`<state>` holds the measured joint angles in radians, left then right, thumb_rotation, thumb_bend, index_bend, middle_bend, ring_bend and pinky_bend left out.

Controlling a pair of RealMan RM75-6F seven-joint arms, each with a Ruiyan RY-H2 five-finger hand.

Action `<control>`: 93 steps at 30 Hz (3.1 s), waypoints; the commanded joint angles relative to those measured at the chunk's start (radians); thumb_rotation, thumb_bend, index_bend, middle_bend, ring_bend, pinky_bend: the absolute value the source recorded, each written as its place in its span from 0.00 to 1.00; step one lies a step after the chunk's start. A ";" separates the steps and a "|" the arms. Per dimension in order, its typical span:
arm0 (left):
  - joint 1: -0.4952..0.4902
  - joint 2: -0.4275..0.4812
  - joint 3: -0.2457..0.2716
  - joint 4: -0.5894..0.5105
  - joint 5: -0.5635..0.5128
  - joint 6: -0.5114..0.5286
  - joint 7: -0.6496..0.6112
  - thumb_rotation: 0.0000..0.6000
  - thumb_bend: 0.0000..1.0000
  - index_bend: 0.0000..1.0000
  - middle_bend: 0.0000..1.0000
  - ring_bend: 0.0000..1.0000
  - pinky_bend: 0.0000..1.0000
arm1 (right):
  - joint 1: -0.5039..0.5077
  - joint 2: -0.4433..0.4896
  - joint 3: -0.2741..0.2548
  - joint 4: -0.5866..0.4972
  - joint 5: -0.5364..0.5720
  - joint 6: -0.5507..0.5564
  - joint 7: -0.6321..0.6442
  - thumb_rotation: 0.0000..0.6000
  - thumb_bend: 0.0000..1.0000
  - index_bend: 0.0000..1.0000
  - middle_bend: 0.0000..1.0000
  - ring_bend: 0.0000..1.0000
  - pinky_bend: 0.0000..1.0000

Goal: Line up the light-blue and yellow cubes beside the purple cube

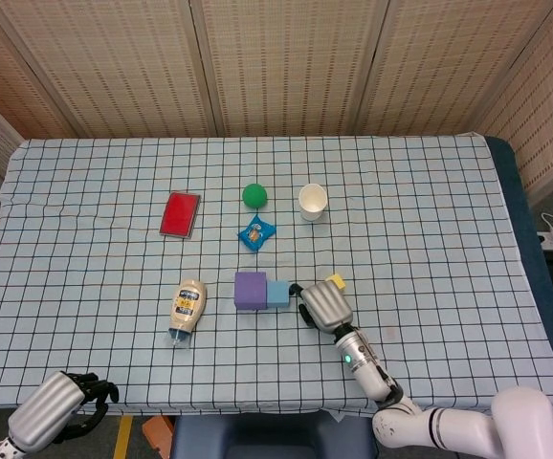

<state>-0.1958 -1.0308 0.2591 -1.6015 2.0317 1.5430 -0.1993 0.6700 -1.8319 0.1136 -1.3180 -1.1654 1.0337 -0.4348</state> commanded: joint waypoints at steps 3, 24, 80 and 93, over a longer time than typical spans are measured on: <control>-0.001 0.000 0.001 0.000 0.000 -0.003 0.001 1.00 0.52 0.49 0.61 0.56 0.78 | -0.007 0.013 0.004 -0.018 -0.010 0.000 0.014 1.00 0.52 0.34 0.96 0.85 0.89; -0.001 0.001 0.002 -0.001 0.004 0.001 -0.001 1.00 0.52 0.49 0.61 0.56 0.78 | -0.021 0.101 0.022 -0.114 -0.011 0.005 -0.020 1.00 0.39 0.33 0.96 0.85 0.89; -0.001 0.001 0.003 -0.004 0.004 -0.006 0.005 1.00 0.52 0.49 0.61 0.56 0.78 | -0.033 0.131 0.014 0.032 0.044 -0.019 -0.067 1.00 0.14 0.45 0.96 0.86 0.89; -0.001 0.003 0.005 -0.005 0.006 -0.007 0.006 1.00 0.52 0.49 0.61 0.56 0.78 | -0.041 0.123 0.018 0.021 0.019 0.001 -0.046 1.00 0.14 0.58 0.96 0.86 0.90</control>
<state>-0.1968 -1.0282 0.2643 -1.6061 2.0374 1.5359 -0.1933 0.6296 -1.7086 0.1314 -1.2948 -1.1445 1.0336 -0.4828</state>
